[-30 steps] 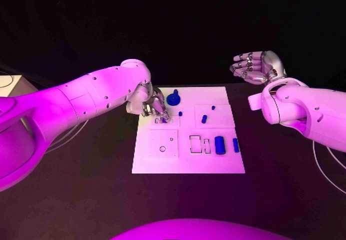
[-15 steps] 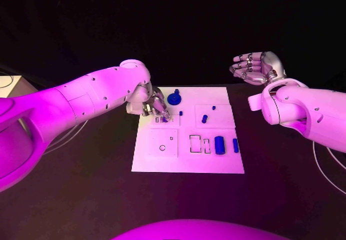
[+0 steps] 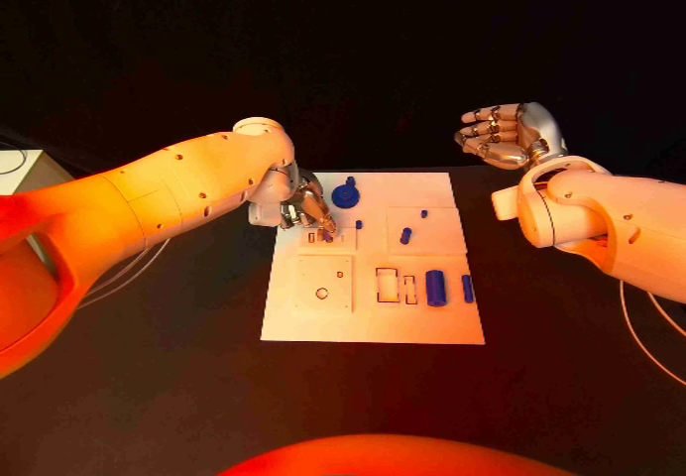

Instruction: Assemble the parts on the task board

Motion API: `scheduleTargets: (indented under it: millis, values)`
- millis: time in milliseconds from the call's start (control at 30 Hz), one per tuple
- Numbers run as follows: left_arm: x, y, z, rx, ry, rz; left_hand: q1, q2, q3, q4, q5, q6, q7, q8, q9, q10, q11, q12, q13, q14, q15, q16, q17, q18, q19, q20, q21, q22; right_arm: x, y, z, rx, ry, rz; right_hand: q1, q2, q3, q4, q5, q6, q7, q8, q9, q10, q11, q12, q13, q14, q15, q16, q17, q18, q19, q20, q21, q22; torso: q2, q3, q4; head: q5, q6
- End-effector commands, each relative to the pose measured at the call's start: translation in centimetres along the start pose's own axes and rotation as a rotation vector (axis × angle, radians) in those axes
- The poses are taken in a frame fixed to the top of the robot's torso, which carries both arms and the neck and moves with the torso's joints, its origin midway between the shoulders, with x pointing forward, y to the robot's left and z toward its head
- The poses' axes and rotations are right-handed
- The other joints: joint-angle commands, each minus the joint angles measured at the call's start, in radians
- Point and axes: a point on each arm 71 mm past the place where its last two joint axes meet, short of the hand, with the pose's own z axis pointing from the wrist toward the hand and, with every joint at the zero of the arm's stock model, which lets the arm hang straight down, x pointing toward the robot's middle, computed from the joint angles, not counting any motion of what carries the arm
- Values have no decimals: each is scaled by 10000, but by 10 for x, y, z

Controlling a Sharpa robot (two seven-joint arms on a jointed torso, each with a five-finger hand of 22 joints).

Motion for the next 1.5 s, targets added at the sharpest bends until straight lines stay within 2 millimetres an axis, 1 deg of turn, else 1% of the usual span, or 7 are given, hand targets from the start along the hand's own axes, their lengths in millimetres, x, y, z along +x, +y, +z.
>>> scheduleTargets:
  millis: [33,167,333,567,733,1300,1500]
  values:
    - [0,-1,0,12,-62,70,84,-105,-210,156,-376,82,26,-66,-40,-64,23,-74,-19,844,-51,-39,1978,33,-24,2,-76,-31,2,1,0,-184,154,-16,14,96,-44,8,39,-2,170,-40,-9,-43,10,-35,-9,-78,-25,-54,-9,74,-67,0,14,-9,2,0,-5,-2,1]
    - [1,-1,0,20,1,79,169,-165,-339,242,-564,89,30,-87,-66,-79,26,-85,-33,845,-49,-38,1981,33,-21,3,-83,-31,2,1,-1,-180,166,-12,14,101,-56,10,42,-8,174,-50,-18,-53,14,-42,-10,-85,-21,-55,-31,73,-74,3,14,-18,1,7,0,-4,5]
    - [2,-1,0,16,25,82,248,-158,-373,274,-634,75,29,-104,-82,-109,26,-116,-78,841,-48,-46,1968,42,-46,3,-112,-74,2,1,-1,-179,177,-7,14,101,-56,10,42,-8,174,-50,-18,-53,14,-42,-10,-85,-21,-55,-31,73,-74,3,14,-18,1,9,-4,-1,11]
    - [1,1,0,-12,-72,-5,743,22,-292,285,-599,-182,112,-261,-168,-268,89,-237,-245,801,-10,-119,1859,70,-132,29,-214,-215,2,1,-1,-170,177,-9,14,101,-56,10,42,-8,174,-50,-18,-53,14,-42,-10,-85,-21,-55,-31,73,-74,3,14,-18,6,8,-14,4,17]
    - [0,1,0,-5,-119,-47,1282,155,81,79,-529,-343,177,-403,-266,-363,143,-263,-267,767,35,-177,1775,91,-190,75,-284,-304,2,1,-1,-169,186,-6,14,101,-56,10,42,-8,174,-50,-18,-53,14,-42,-10,-85,-21,-55,-31,73,-74,3,14,-18,5,9,-12,-2,18]
    - [1,1,-2,270,-67,-342,1652,-49,1361,-450,-362,-617,396,-627,-368,-719,323,-359,-307,621,179,-401,1446,189,-488,211,-602,-753,3,0,-2,-121,272,15,12,121,-70,20,52,-13,183,-63,-31,-62,21,-51,-10,-96,-15,-56,-64,73,-84,7,13,-28,4,6,-11,-3,9]
    - [2,1,-4,395,57,-433,1410,-180,1664,-508,-403,-745,507,-707,-370,-1126,425,-698,-776,449,264,-657,1077,298,-839,281,-960,-1286,4,0,-2,-114,307,28,10,124,-74,23,54,-15,185,-66,-33,-65,23,-53,-10,-99,-14,-56,-70,73,-87,8,13,-29,3,9,-6,-1,8]
